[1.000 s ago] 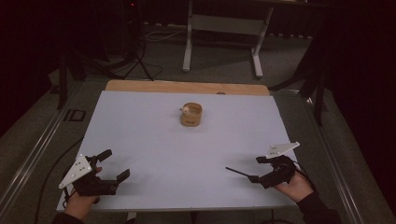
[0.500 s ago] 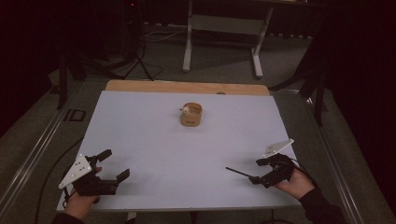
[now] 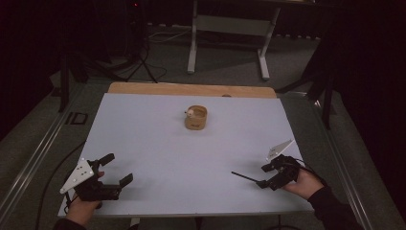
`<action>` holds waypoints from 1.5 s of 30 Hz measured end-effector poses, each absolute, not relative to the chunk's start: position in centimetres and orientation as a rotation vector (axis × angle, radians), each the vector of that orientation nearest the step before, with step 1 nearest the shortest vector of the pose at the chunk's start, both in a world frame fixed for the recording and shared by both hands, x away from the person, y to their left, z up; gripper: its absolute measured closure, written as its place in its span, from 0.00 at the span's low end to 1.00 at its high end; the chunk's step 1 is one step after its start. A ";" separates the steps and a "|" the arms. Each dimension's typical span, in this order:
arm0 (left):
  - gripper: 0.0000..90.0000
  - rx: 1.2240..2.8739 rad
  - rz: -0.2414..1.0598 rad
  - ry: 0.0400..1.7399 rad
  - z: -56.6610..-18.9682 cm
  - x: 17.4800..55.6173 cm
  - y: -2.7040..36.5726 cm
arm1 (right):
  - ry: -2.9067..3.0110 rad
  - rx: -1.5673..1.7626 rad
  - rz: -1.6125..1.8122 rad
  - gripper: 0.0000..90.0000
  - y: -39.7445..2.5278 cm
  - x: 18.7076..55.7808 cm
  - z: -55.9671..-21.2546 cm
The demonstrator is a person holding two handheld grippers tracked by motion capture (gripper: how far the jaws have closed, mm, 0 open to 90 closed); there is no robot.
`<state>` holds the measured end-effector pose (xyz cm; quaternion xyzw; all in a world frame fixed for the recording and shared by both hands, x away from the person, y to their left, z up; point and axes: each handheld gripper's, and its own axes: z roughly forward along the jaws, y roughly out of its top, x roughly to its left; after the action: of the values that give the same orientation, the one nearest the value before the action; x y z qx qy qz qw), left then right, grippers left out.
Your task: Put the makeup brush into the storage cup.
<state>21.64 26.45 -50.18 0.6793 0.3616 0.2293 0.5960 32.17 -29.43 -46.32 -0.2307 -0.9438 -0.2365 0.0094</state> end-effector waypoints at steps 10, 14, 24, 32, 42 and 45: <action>0.00 1.581 0.533 0.836 -50.2 21.6 26.4 | -2.984 -0.651 -0.611 0.48 -28.9 32.5 -46.1; 0.00 1.581 0.531 0.837 -50.2 21.6 26.4 | -3.000 -0.614 -0.548 0.53 -28.5 32.4 -46.3; 0.00 1.583 0.533 0.836 -50.2 21.6 26.4 | -3.025 -0.607 -0.473 0.64 -27.9 32.5 -47.0; 0.00 1.583 0.533 0.836 -50.2 21.6 26.4 | -3.024 -0.617 -0.401 0.69 -27.7 32.7 -47.3; 0.00 1.591 0.534 0.833 -50.2 21.6 26.4 | -3.072 -0.576 -0.316 0.82 -27.3 32.7 -47.9; 0.00 1.590 0.533 0.834 -50.2 21.6 26.4 | -3.067 -0.583 -0.307 0.82 -27.2 32.7 -48.1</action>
<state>21.64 26.37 -50.21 0.6839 0.3586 0.2293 0.5925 32.75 -27.19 -48.15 -0.1858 -0.9777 -0.0978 0.0023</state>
